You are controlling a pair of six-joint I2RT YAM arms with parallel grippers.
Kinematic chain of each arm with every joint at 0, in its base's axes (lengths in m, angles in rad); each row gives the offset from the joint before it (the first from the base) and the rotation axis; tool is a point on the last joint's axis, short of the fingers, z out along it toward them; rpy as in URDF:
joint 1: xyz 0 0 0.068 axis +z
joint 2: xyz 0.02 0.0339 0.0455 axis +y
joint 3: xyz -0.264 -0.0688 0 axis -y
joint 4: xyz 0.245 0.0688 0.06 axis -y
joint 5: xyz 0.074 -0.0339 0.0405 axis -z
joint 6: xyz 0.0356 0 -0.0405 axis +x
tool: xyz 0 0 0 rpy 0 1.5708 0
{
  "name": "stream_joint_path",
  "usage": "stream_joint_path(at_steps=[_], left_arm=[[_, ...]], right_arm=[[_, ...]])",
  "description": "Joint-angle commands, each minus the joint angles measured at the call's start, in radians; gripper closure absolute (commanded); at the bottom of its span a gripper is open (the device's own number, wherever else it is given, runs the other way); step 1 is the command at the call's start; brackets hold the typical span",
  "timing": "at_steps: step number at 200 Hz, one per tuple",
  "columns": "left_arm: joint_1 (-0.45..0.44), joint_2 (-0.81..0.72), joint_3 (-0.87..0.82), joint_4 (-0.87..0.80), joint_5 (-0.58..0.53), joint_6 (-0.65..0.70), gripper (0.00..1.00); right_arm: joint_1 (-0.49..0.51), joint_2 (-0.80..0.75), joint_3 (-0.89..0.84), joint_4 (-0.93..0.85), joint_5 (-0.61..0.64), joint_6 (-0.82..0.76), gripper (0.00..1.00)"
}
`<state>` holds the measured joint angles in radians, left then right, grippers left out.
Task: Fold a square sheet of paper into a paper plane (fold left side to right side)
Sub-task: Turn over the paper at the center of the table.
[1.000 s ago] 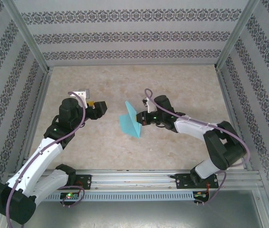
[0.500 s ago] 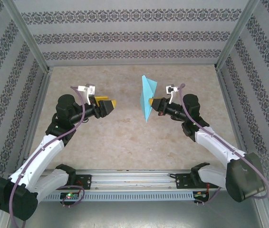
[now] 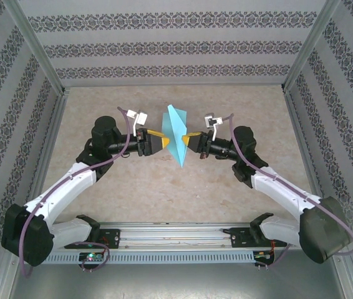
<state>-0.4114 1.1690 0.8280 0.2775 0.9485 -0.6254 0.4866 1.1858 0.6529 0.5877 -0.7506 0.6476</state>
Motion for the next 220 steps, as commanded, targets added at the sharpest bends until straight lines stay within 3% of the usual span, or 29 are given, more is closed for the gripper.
stream_joint_path(at_steps=[1,74,147,220], left_arm=[[-0.013,0.016,0.027,0.054,0.029,0.010,0.35],[-0.013,0.033,0.023,0.039,-0.009,0.016,0.36],[-0.012,0.057,0.019,0.122,0.030,-0.042,0.61],[-0.013,0.060,0.023,0.101,0.015,-0.031,0.85]], right_arm=[[0.025,0.023,0.053,0.055,-0.036,-0.037,1.00],[0.044,0.046,0.065,0.087,-0.040,-0.024,1.00],[0.052,0.058,0.067,0.132,-0.065,0.001,1.00],[0.051,0.056,0.062,0.135,-0.055,0.007,1.00]])
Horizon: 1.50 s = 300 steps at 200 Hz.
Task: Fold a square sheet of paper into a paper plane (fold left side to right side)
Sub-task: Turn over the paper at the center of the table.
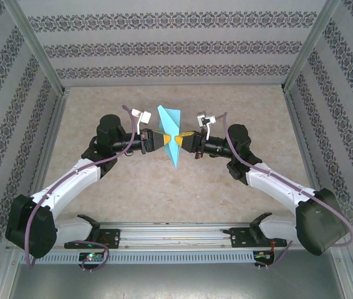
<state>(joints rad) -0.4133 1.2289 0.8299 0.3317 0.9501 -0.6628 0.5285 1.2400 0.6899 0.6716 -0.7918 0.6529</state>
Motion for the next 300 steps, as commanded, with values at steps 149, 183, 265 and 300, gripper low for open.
stream_joint_path(at_steps=[149,183,265,300], left_arm=[[-0.015,-0.004,-0.004,0.140,-0.004,-0.046,0.99],[-0.017,-0.003,-0.002,0.139,-0.007,-0.046,0.99],[-0.024,0.004,0.007,0.111,-0.010,-0.031,0.99],[-0.025,0.007,0.009,0.102,-0.008,-0.026,0.99]], right_arm=[[-0.090,-0.238,-0.143,-0.095,0.109,0.010,0.28],[-0.054,-0.217,-0.150,-0.091,0.097,0.018,0.13],[0.025,-0.048,-0.008,-0.026,0.032,0.021,0.31],[0.025,-0.043,0.006,-0.024,0.046,0.021,0.50]])
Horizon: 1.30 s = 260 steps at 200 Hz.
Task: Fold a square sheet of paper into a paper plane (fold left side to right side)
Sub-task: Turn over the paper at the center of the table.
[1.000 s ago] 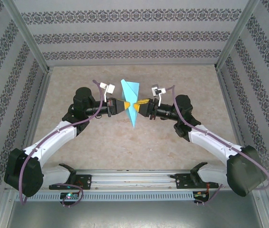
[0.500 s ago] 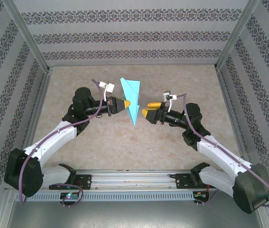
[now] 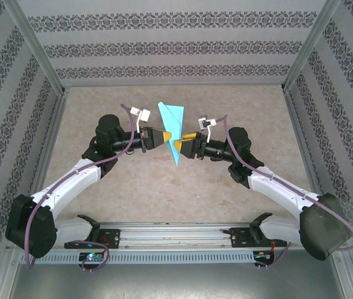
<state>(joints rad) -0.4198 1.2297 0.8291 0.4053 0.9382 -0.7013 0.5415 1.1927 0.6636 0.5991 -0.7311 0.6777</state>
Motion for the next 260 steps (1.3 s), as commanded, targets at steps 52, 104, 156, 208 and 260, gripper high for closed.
stream_joint_path(at_steps=[52,104,156,208,260], left_arm=[[-0.019,0.000,0.007,0.011,0.007,0.034,0.90],[-0.016,-0.125,0.023,-0.283,-0.202,0.244,0.61],[-0.016,-0.353,-0.010,-0.484,-0.624,0.380,0.42],[-0.015,-0.489,-0.008,-0.630,-0.942,0.440,0.41],[-0.014,-0.527,-0.007,-0.660,-1.021,0.444,0.42]], right_arm=[[0.012,0.001,0.041,0.028,0.005,-0.001,0.83],[0.012,-0.057,0.039,-0.091,0.082,-0.056,1.00],[0.120,-0.126,0.178,-0.663,0.570,-0.323,1.00],[0.353,0.139,0.493,-1.249,1.361,-0.344,1.00],[0.446,0.509,0.720,-1.536,1.594,-0.228,0.99]])
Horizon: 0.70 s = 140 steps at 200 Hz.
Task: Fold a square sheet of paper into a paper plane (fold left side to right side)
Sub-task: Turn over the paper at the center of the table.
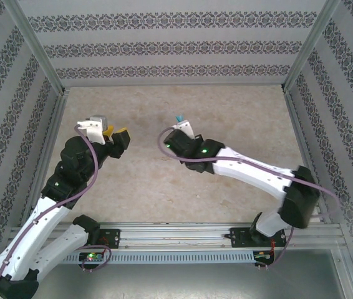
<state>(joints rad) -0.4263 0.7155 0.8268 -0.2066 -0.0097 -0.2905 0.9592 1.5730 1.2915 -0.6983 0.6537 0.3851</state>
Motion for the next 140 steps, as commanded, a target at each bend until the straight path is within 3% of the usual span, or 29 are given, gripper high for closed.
stream_joint_path(at_steps=[1,29,77,140], left_arm=[[-0.008,-0.012,-0.004,-0.048,-0.073,0.033,0.42],[-0.007,-0.010,-0.005,-0.056,-0.069,0.031,0.42],[-0.008,-0.001,-0.019,-0.047,-0.053,0.023,0.42],[-0.008,0.013,-0.027,-0.039,-0.032,0.019,0.42]], right_arm=[[0.030,0.136,0.097,-0.244,0.210,0.069,1.00],[0.041,0.328,0.184,-0.346,0.234,0.141,0.99],[0.044,0.513,0.243,-0.336,0.154,0.178,0.95],[0.044,0.609,0.272,-0.305,0.022,0.177,0.83]])
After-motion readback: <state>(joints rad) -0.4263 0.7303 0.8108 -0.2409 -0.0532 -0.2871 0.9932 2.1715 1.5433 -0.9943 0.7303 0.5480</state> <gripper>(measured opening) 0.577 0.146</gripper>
